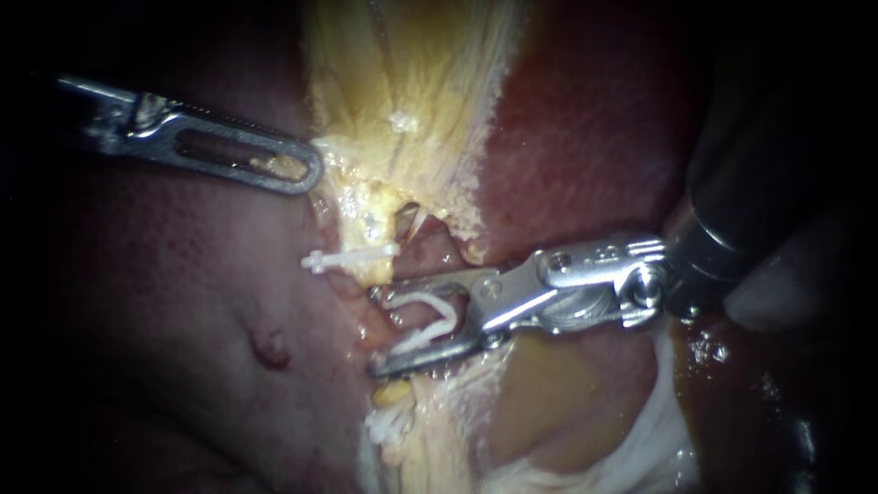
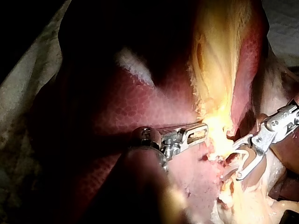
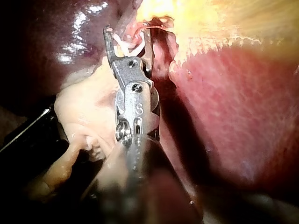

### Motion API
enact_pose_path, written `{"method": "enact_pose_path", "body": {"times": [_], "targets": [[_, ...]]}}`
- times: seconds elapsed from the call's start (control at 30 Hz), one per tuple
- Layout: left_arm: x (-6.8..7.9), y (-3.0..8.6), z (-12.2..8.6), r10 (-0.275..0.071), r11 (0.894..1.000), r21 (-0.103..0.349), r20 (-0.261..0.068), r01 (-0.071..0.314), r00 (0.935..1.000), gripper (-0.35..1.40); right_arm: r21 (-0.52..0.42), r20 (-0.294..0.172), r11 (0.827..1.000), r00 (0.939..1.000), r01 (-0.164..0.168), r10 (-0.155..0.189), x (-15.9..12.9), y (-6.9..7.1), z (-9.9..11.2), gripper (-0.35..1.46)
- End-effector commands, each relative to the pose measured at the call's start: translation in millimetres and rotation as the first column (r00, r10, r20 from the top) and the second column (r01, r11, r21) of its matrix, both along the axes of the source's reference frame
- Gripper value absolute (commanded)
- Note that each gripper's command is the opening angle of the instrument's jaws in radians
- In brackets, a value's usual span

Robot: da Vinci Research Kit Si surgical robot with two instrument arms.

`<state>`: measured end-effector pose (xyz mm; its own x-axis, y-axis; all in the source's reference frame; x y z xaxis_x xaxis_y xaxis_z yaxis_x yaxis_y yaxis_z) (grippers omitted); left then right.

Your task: Clipping third clip right tube

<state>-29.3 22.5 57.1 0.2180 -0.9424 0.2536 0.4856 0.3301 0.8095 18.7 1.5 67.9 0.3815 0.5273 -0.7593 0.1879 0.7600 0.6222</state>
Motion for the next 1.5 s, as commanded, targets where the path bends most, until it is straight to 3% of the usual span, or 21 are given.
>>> {"method": "enact_pose_path", "body": {"times": [0.03, 0.67, 0.97, 1.5], "targets": [[0.0, 0.0, 0.0, 0.000, 1.000, 0.000, 0.000, 0.000, 1.0000, -0.35, 0.000, 0.000, 1.000, 1.0000, 0.000, 0.000, 0.0, 0.0, 0.0, 0.49], [0.2, 0.0, -0.1, -0.001, 1.000, -0.001, -0.001, 0.001, 1.0000, -0.35, 0.003, 0.002, 1.000, 1.0000, -0.003, 0.003, -2.6, 0.5, 0.3, 0.49], [0.3, 0.1, -0.2, -0.001, 1.000, 0.000, -0.001, 0.001, 1.0000, -0.35, 0.015, 0.008, 1.000, 0.9999, -0.012, 0.011, -4.5, 1.3, 0.4, 0.49], [0.3, 0.0, -0.3, -0.001, 1.000, 0.000, -0.001, 0.001, 1.0000, -0.35, 0.055, 0.003, 0.998, 0.9993, -0.036, 0.036, -4.1, 2.4, 2.0, 0.49]]}}
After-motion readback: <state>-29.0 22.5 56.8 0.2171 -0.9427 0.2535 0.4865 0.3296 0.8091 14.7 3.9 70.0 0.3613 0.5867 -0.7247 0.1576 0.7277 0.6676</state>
